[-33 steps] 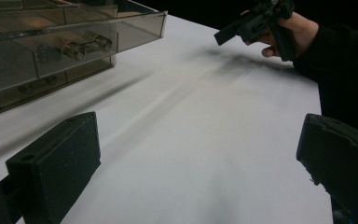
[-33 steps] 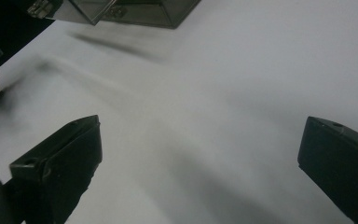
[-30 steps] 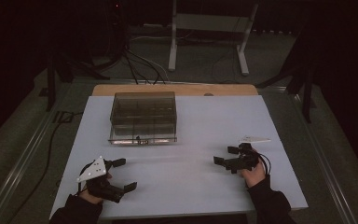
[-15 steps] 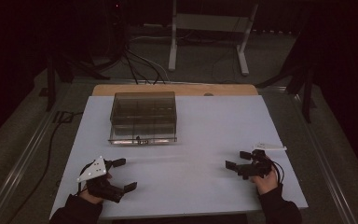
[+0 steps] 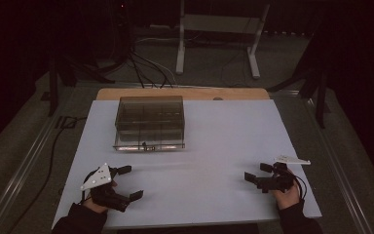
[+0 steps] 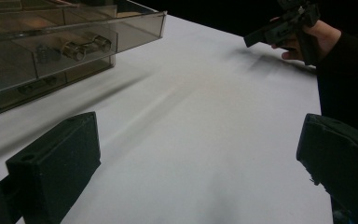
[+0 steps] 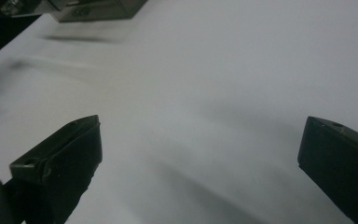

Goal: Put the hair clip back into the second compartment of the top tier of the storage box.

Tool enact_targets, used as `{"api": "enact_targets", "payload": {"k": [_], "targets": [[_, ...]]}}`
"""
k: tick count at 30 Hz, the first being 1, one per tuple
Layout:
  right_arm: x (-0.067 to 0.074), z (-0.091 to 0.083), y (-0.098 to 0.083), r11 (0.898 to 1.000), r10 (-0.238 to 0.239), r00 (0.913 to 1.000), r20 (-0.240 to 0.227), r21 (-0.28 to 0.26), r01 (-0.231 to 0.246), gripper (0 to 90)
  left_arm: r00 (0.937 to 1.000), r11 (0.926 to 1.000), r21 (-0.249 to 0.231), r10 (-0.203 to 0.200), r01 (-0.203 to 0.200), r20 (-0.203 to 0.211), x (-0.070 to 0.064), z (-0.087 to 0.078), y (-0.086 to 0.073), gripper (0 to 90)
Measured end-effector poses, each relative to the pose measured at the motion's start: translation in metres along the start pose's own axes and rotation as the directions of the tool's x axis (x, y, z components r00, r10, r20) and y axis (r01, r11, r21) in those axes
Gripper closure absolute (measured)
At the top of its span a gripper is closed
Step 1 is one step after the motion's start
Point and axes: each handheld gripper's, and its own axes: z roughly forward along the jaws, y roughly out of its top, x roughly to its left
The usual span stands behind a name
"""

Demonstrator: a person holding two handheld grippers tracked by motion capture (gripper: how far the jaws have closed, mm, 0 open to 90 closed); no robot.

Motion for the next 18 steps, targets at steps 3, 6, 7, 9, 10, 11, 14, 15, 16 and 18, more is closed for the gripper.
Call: {"api": "enact_targets", "payload": {"k": [3,6,7,9,10,11,14,15,16,18], "targets": [[-0.0007,-0.0019,-0.0032,1.0,0.007,1.0,0.003,0.003,-0.007,0.0,1.0,1.0,-0.001,-0.002,0.002,0.0,0.0002,-0.0001,-0.0001,0.5],[-0.0011,-0.001,-0.0032,1.0,0.007,1.0,0.002,0.0,-0.007,0.0,1.0,1.0,0.002,0.001,-0.001,0.0,-0.0003,0.0002,-0.0002,0.5],[-0.0013,-0.0002,-0.0029,1.0,0.008,1.0,0.001,-0.002,-0.008,0.0,1.0,1.0,0.004,0.002,-0.002,0.0,-0.0006,0.0001,-0.0002,0.5],[-0.0017,0.0018,-0.0025,1.0,0.008,1.0,-0.002,0.0,-0.008,0.0,1.0,1.0,0.003,0.003,-0.003,0.0,-0.001,-0.0001,-0.0001,0.5],[-0.0015,0.0027,-0.0024,1.0,0.011,0.9999,-0.004,0.003,-0.011,0.0,1.0,1.0,0.003,0.003,-0.003,0.0,-0.0009,-0.0001,-0.0002,0.5],[-0.0016,0.0036,-0.0024,1.0,0.01,0.9999,-0.009,0.005,-0.01,0.0,1.0,1.0,0.003,0.003,-0.003,0.0,-0.0008,0.0,-0.0003,0.5],[-0.0011,0.0058,-0.0019,1.0,0.001,1.0,-0.008,0.009,-0.001,0.0,1.0,1.0,0.005,0.002,-0.002,0.001,-0.0011,0.0002,-0.0006,0.5],[-0.001,0.0063,-0.0015,1.0,-0.002,1.0,-0.008,0.009,0.002,0.0,1.0,1.0,0.005,0.003,-0.003,0.001,-0.0011,0.0002,-0.0006,0.5],[-0.0008,0.0067,-0.0012,1.0,-0.002,1.0,-0.007,0.008,0.002,0.0,1.0,1.0,0.005,0.003,-0.003,0.001,-0.0012,0.0001,-0.0007,0.5],[-0.0012,0.0071,-0.0004,1.0,-0.004,1.0,-0.008,0.004,0.004,0.0,1.0,1.0,0.005,0.002,-0.002,0.001,-0.0012,-0.0001,-0.0008,0.5]]}}
